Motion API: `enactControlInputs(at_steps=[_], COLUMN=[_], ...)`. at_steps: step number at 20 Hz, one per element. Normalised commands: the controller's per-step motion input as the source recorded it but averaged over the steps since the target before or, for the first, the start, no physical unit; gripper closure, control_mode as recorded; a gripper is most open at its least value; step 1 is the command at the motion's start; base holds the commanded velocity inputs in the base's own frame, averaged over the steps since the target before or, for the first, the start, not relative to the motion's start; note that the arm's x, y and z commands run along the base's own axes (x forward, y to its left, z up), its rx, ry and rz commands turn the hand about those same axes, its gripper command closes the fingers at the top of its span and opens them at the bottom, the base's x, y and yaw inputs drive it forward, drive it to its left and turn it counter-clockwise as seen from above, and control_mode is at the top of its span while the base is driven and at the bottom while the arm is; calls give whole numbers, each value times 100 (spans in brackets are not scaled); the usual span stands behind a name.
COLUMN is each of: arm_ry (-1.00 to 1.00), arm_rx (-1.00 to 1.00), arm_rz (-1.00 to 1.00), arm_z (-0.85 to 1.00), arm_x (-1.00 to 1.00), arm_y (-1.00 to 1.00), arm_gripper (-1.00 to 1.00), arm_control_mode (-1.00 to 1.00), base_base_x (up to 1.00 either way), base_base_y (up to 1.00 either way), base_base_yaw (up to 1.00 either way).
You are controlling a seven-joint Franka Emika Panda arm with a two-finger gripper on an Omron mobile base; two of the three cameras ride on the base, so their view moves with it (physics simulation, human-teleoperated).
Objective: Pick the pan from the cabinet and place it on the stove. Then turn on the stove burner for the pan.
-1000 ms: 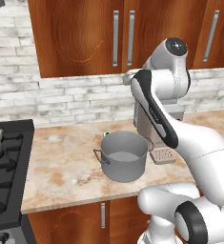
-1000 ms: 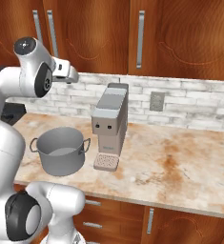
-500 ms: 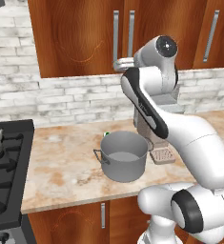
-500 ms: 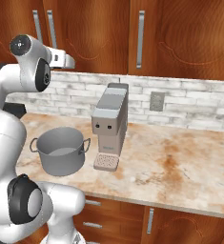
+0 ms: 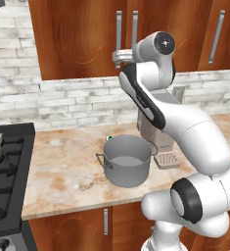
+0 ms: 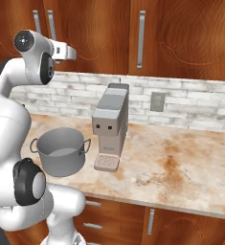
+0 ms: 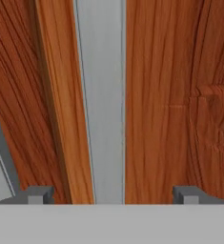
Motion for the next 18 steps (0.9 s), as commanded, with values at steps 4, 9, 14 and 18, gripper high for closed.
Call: enactControlInputs(at_steps=[4, 9, 14, 18], arm_ry=[-7, -2, 8, 10], arm_rx=[0, 0, -1, 0], arm_rz=[0, 1, 0, 0], arm_z=[7, 0, -5, 0], arm_x=[26, 42, 10, -51], arm_y=[11, 11, 5, -15], arm_gripper=[-100, 100, 100, 100], arm_control_mode=[-100, -100, -100, -100], base_base_x=[0, 0, 0, 0], base_base_y=[0, 0, 0, 0], base_base_yaw=[0, 0, 0, 0])
